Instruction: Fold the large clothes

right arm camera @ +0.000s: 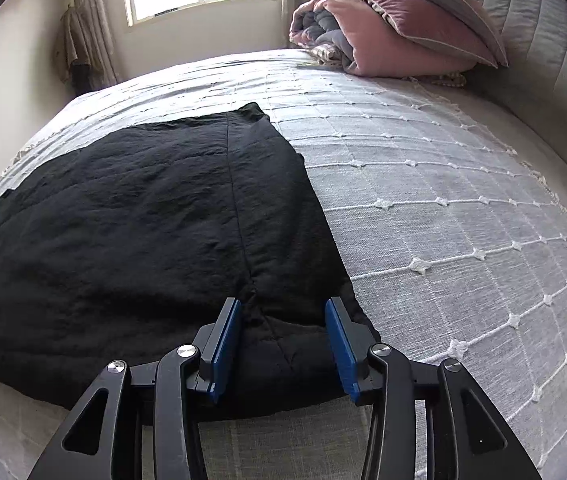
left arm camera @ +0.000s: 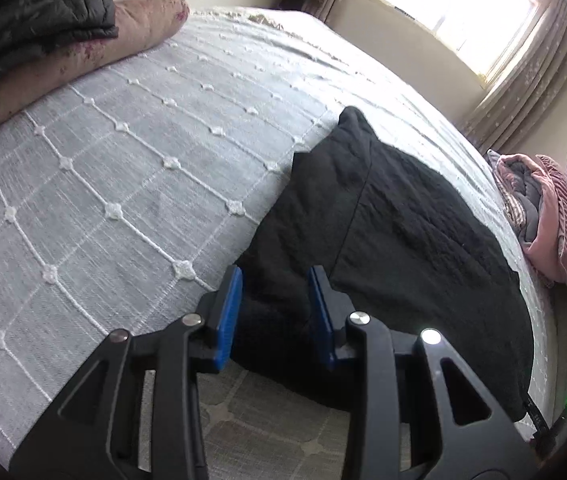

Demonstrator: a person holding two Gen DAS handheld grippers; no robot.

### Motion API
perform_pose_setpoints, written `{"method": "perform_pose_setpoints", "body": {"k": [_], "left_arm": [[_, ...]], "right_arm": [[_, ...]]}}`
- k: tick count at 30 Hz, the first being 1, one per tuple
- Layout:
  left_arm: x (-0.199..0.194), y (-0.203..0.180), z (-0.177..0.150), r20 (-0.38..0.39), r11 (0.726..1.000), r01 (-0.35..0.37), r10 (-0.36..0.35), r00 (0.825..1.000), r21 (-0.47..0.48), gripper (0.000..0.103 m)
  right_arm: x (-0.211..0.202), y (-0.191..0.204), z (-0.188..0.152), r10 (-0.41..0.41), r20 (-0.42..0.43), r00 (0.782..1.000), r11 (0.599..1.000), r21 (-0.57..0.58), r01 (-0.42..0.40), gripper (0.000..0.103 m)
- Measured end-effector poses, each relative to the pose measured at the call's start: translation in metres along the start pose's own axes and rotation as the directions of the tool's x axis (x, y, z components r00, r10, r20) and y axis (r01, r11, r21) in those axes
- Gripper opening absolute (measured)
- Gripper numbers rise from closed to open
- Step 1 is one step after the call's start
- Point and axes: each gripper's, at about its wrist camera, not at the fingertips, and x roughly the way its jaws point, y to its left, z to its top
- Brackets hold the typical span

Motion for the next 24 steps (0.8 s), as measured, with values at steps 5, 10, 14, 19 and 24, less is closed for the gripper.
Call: {"method": "perform_pose_setpoints", "body": {"k": [5, 10, 14, 19, 24], "left_arm": [[-0.025, -0.021, 0.006, 0.070, 0.993, 0.115, -0.118, 0.991, 0.040, 0.046], [-0.007, -0.097, -0.009, 0.021, 0.956, 0.109, -0.119, 0.993, 0.274, 0.053], [0.026, -0.162, -0.009, -0.060, 0.910, 0.130, -0.116, 0.991, 0.393, 0.060], [0.078, -0.199, 0.003, -0.089, 0.886, 0.110, -0.079, 0.993, 0.451, 0.063], [0.128, -0.139, 0.033, -0.114, 0.944, 0.029, 0.009, 0.993, 0.329, 0.063]], "right_arm": [[-0.028, 0.001, 0.007, 0.047, 0.053, 0.997, 0.995, 0.091, -0.052, 0.046], [-0.033, 0.053, 0.018, 0.127, 0.072, 0.989, 0.992, -0.001, -0.127, 0.060], [-0.021, 0.116, 0.041, 0.201, 0.061, 0.978, 0.976, -0.097, -0.194, 0.062], [0.022, 0.193, 0.070, 0.252, -0.004, 0.968, 0.939, -0.242, -0.245, 0.063], [0.073, 0.186, 0.089, 0.171, -0.043, 0.984, 0.938, -0.297, -0.176, 0.064]]}}
